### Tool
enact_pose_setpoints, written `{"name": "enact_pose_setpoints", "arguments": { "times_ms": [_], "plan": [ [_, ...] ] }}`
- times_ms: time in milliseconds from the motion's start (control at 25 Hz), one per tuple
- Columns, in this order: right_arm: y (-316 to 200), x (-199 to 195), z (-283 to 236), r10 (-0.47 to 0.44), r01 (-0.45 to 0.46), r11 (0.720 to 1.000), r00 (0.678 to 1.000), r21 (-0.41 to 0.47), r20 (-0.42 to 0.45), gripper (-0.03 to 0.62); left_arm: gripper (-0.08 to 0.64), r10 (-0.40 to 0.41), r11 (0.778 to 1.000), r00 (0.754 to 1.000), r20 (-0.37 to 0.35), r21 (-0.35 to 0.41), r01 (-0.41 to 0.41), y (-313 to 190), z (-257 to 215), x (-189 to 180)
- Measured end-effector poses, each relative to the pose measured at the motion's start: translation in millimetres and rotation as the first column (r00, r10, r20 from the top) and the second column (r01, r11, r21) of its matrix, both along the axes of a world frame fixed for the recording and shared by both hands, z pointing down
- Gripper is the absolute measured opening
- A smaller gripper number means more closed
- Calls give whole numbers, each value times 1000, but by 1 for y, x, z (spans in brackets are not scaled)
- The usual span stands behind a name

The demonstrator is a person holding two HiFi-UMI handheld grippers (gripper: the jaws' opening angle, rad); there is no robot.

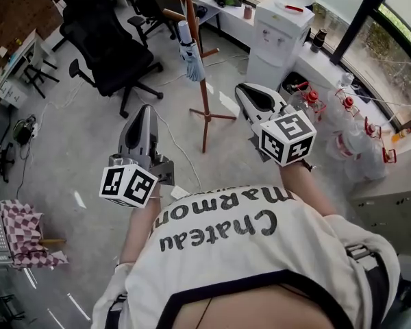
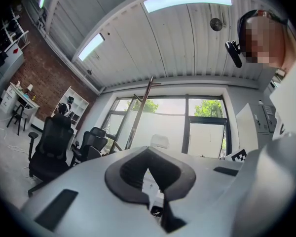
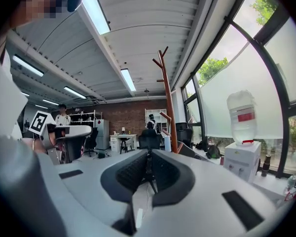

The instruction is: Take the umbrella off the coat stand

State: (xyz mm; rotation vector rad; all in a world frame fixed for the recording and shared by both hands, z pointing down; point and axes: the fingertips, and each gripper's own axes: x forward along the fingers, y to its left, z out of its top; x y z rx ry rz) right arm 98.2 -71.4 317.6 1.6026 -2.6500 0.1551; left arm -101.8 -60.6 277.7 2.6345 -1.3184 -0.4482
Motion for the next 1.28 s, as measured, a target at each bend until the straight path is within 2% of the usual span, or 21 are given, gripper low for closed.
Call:
{"name": "enact_pose_setpoints", "arguments": {
  "times_ms": [160,360,600,1000,1040,1120,1280],
  "plan": [
    [-28,-14,13,-2,2,1000,1000,-23,-20,41,11,9,1000,1000,4,0,-9,-24,4,-9],
    [-59,-29,37,-9,4,996,999,-86,-54,40,11,-19,1000,1000,-14,-17,19,-45,17,-29],
    [-96,-42,38,-23,21,996,999,-90,-25,41,11,-81,996,996,-23,-40,80,-59,24,-56],
    [-155,-43,58,-28,31,988,999,-151,26,46,11,-184,980,983,-14,-74,183,-86,35,-79],
    [-163,-42,59,-37,41,988,999,-152,27,68,11,-198,977,980,-13,-76,197,-90,36,-80],
    [-181,-44,61,-67,70,985,997,-159,26,192,11,-226,971,974,-10,-80,224,-99,36,-81],
    [-216,-46,62,-105,106,980,994,-165,16,193,11,-283,955,959,-15,-92,281,-116,36,-85]
  ]
}}
